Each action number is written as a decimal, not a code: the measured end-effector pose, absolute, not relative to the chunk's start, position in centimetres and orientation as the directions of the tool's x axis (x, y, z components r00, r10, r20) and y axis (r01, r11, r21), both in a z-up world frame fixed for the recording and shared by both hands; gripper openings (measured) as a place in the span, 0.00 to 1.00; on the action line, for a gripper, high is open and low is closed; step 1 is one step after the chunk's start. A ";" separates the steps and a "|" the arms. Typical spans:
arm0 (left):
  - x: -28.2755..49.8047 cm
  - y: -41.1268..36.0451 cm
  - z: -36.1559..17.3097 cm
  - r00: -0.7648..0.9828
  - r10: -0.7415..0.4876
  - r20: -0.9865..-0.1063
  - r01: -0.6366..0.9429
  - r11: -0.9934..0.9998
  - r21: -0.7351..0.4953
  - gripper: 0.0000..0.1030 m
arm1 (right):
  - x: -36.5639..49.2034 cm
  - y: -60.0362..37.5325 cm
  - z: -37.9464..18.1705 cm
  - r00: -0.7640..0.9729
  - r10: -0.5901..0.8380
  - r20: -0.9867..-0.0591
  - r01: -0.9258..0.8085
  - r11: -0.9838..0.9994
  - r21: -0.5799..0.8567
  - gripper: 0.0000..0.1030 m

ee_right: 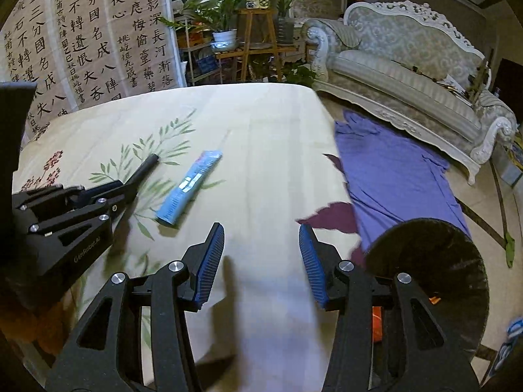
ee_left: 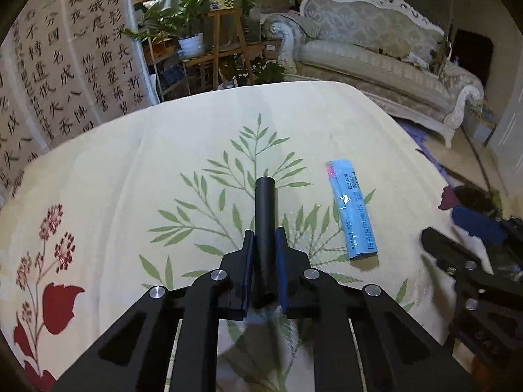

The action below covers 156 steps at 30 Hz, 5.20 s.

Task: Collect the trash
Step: 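Move both open tools back over the bed toward the black tube, then close the left tool on the black tube and lift it, then grasp the blue-and-white tube with the right tool while the left tool holds the black tube, then carry the black tube and blue tube over the bin and release them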

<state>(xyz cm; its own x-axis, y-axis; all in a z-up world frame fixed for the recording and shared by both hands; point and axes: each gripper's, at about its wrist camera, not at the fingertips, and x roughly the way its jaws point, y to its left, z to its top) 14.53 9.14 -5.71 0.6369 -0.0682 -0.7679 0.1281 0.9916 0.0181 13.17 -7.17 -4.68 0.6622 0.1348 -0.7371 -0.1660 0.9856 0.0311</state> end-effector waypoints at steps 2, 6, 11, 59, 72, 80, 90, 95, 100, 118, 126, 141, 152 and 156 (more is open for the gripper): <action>14.3 9.8 -5.7 0.638 -0.054 -0.768 0.104 0.994 0.017 0.14 | 13.6 -6.3 -4.7 0.658 0.152 -0.737 -0.179 0.983 0.043 0.47; 13.6 11.5 -5.6 0.639 -0.025 -0.769 0.055 0.998 0.013 0.14 | 14.6 -4.3 -4.7 0.650 0.178 -0.739 -0.204 0.977 0.056 0.48; 13.1 13.8 -5.6 0.640 -0.003 -0.769 0.006 1.000 0.001 0.14 | 16.6 -1.9 -5.1 0.628 0.183 -0.757 -0.221 0.974 0.052 0.51; 13.2 14.8 -5.3 0.647 -0.054 -0.761 -0.001 0.997 -0.072 0.14 | 17.9 -1.6 -5.6 0.619 0.143 -0.772 -0.236 0.972 -0.010 0.26; 13.2 14.9 -5.3 0.646 -0.055 -0.761 -0.001 0.997 -0.073 0.14 | 17.1 -1.5 -5.6 0.620 0.149 -0.770 -0.276 0.960 -0.037 0.13; 13.2 14.6 -5.2 0.645 -0.050 -0.762 0.006 0.998 -0.061 0.13 | 15.6 -2.5 -5.2 0.627 0.158 -0.763 -0.252 0.968 -0.006 0.11; 11.0 13.4 -4.6 0.666 -0.049 -0.745 0.022 0.999 -0.046 0.13 | 11.2 -4.3 -4.1 0.657 0.162 -0.737 -0.226 0.974 0.012 0.12; 9.0 11.9 -3.9 0.686 -0.065 -0.725 0.046 0.998 -0.046 0.13 | 8.3 -6.3 -3.5 0.679 0.161 -0.716 -0.206 0.978 0.024 0.12; 6.8 9.3 -2.5 0.712 -0.105 -0.695 0.088 0.994 -0.061 0.13 | 5.9 -8.7 -3.0 0.702 0.145 -0.697 -0.168 0.985 0.036 0.12; 3.8 -3.2 0.3 0.740 -0.320 -0.592 0.355 0.933 -0.061 0.13 | 0.3 -22.1 -1.2 0.776 -0.128 -0.618 0.167 0.986 0.005 0.12; 4.8 -8.3 -0.7 0.717 -0.367 -0.592 0.428 0.903 -0.042 0.13 | 0.7 -25.8 -2.5 0.770 -0.197 -0.607 0.243 0.970 -0.006 0.12; 8.0 -13.6 -2.7 0.690 -0.362 -0.627 0.456 0.890 -0.012 0.14 | 3.2 -29.9 -4.6 0.764 -0.190 -0.616 0.278 0.959 0.049 0.13; 8.4 -13.6 -3.5 0.684 -0.338 -0.647 0.430 0.903 -0.017 0.70 | 3.8 -31.0 -5.6 0.749 -0.209 -0.628 0.326 0.943 0.075 0.38; 8.3 -13.4 -3.4 0.688 -0.331 -0.646 0.422 0.906 -0.015 0.73 | 3.4 -31.3 -5.3 0.749 -0.226 -0.623 0.344 0.936 0.074 0.47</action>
